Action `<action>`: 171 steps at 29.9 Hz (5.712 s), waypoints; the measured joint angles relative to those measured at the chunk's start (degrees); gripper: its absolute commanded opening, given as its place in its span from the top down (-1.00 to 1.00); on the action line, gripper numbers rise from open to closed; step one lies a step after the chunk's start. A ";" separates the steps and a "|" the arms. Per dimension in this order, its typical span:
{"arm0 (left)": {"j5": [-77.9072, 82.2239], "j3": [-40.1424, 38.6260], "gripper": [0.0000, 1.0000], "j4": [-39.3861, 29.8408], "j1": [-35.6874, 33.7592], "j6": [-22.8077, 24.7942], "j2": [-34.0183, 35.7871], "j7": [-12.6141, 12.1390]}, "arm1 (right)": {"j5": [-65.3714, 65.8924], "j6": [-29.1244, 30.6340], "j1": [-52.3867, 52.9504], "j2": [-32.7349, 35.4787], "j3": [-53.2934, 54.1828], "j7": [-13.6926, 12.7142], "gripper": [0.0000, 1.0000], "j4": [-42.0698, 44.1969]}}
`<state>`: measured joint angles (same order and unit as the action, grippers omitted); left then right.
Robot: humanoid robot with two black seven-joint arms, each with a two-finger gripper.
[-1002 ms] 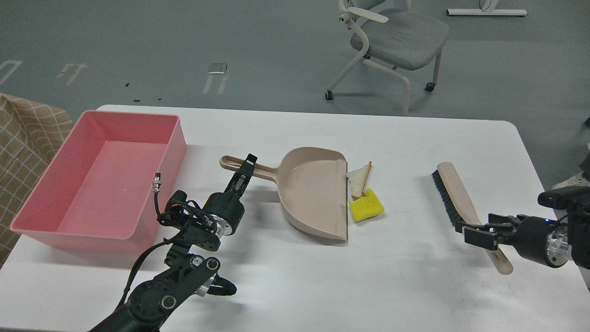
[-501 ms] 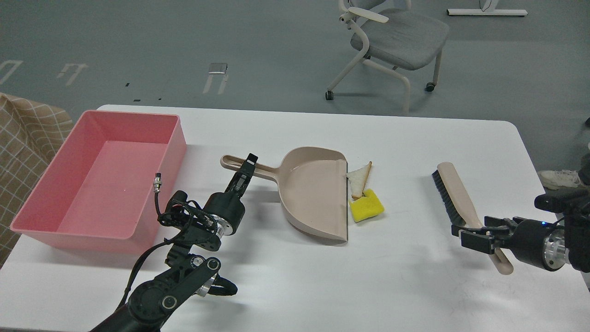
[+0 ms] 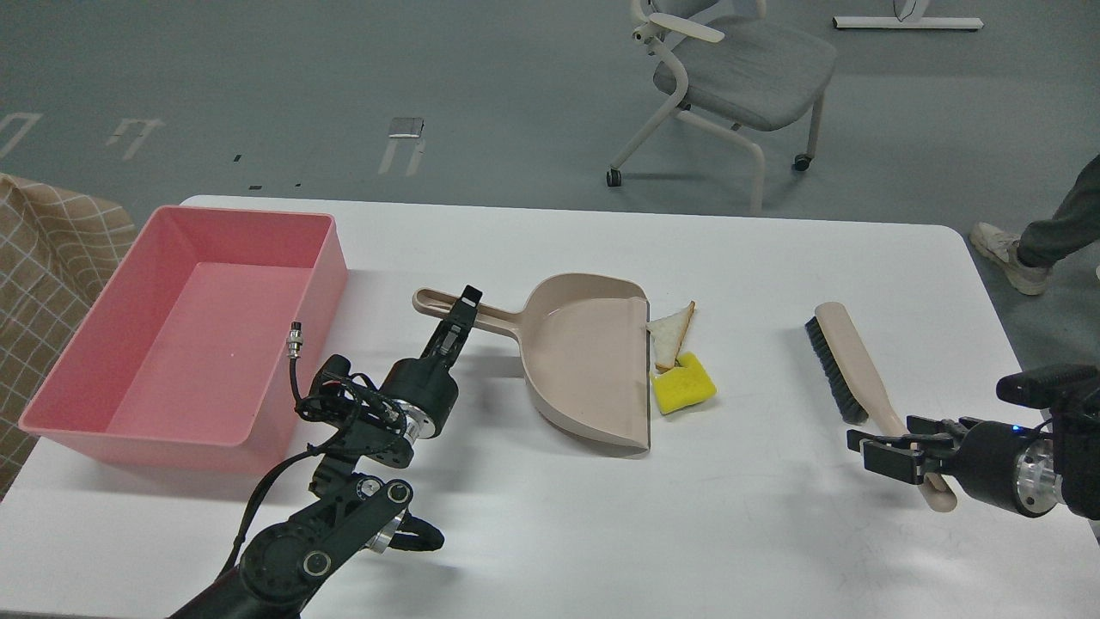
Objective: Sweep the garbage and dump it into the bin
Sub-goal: 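Grasp the brush handle with the right gripper and lift it, then sweep the brush across the dustpan toward the left gripper, then lift the dustpan with the left gripper toward the pink bin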
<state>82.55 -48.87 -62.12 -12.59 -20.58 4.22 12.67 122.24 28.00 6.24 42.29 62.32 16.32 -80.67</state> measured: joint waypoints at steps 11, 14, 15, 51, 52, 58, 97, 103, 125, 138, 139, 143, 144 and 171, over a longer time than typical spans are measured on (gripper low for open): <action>-0.03 -0.06 0.69 -0.02 0.02 -0.04 -0.05 -0.01 | 0.02 0.00 -0.04 -0.09 0.06 -0.89 -0.27 0.11; -0.03 -0.08 0.69 -0.25 0.13 -0.07 -0.08 -0.03 | -0.04 0.00 -0.08 -0.17 -0.26 -1.05 -0.27 -0.04; -0.03 -0.09 0.69 -0.30 0.16 -0.09 -0.08 -0.03 | -0.06 0.00 -0.08 -0.17 -0.53 -1.09 -0.27 -0.07; -0.20 0.01 0.68 -0.34 -0.01 -0.51 -0.02 -0.01 | -0.30 0.00 0.38 -0.07 -1.85 -0.24 0.78 -1.41; -0.20 0.01 0.68 -0.34 0.03 -0.51 -0.05 -0.01 | -0.33 0.00 0.38 -0.19 -1.80 -0.26 0.78 -1.43; -0.11 -0.02 0.68 -0.34 0.04 -0.54 -0.08 -0.01 | -0.62 0.00 0.40 -0.66 -1.60 -0.51 0.78 -1.24; 0.15 -0.09 0.68 -0.99 0.37 -1.13 -0.14 -0.01 | 0.11 0.00 3.94 -12.29 -2.04 -4.61 0.72 0.60; 0.00 -0.06 0.68 -0.99 0.14 -1.13 -0.16 -0.01 | 0.43 0.00 4.92 -14.68 -3.84 -5.50 0.70 0.95; -0.20 -0.05 0.68 -0.99 -0.17 -1.14 -0.21 -0.07 | 1.60 0.00 10.86 -31.18 -8.07 -8.18 0.66 6.90; -0.23 -0.05 0.74 -1.02 -0.53 -1.22 -0.27 -0.16 | 0.98 0.00 14.53 -37.22 -3.43 -8.17 0.66 4.42; -0.27 -0.03 0.74 -1.02 -0.55 -1.22 -0.25 -0.19 | 0.92 0.00 14.57 -36.64 -2.36 -8.13 0.66 3.93; -0.43 -0.02 0.95 -0.94 -0.60 -1.20 -0.11 -0.20 | 0.46 0.00 14.27 -32.87 0.74 -7.59 0.62 2.13; -0.52 -0.02 0.96 -0.88 -0.60 -1.17 -0.10 -0.20 | -0.02 0.00 14.07 -31.43 1.28 -7.47 0.61 1.75; -11.64 -5.33 1.00 -4.24 0.18 -0.61 -2.99 0.36 | -6.66 0.00 0.59 -17.85 11.67 -4.84 0.60 -3.44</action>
<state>70.92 -54.20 -66.36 -12.41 -21.20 1.23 13.03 115.58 28.00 6.84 24.44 73.99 11.47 -84.11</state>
